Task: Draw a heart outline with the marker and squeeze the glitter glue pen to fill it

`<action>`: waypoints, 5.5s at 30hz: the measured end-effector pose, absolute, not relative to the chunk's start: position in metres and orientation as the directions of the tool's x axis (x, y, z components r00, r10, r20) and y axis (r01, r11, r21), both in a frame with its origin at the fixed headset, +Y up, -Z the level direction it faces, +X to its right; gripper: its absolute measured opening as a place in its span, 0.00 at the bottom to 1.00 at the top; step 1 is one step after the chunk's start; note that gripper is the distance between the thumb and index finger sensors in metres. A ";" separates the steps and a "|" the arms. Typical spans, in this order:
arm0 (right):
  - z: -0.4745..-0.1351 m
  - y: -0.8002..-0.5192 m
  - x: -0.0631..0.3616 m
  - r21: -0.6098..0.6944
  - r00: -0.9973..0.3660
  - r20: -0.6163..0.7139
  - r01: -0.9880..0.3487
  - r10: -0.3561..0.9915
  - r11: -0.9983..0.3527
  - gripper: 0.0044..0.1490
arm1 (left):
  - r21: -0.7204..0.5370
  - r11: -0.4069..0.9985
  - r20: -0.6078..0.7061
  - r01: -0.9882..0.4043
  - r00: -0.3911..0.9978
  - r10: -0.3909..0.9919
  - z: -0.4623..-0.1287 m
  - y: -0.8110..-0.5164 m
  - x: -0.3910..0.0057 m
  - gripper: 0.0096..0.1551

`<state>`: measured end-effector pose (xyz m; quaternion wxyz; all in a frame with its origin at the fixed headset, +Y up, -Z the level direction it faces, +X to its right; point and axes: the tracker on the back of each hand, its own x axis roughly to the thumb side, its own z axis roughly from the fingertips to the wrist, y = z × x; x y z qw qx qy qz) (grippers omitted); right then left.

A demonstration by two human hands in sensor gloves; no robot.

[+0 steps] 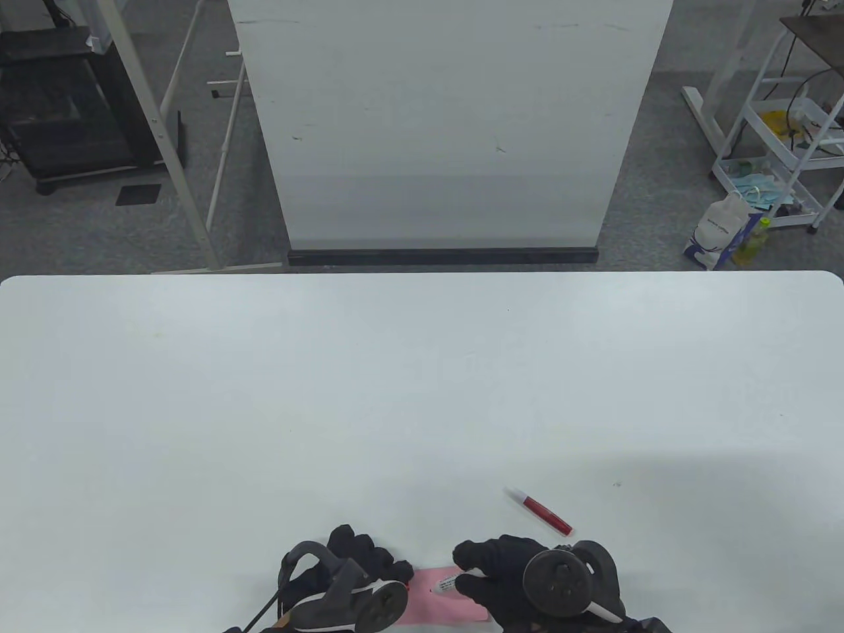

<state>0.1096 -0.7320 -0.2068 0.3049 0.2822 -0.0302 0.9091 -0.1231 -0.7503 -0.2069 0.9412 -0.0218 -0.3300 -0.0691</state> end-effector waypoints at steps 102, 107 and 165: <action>-0.188 -0.727 0.092 0.029 -0.670 0.657 -0.435 0.345 -0.900 0.27 | -0.049 0.995 0.572 0.083 0.819 -0.040 -0.214 -0.754 -0.128 0.27; -0.187 -0.726 0.093 0.023 -0.673 0.660 -0.428 0.336 -0.903 0.27 | -0.051 0.995 0.569 0.082 0.822 -0.039 -0.214 -0.754 -0.128 0.27; -0.223 -0.728 0.123 0.325 -0.642 0.386 -0.578 0.663 -0.749 0.32 | 0.096 0.990 0.632 -0.102 0.774 0.018 -0.201 -0.693 -0.126 0.25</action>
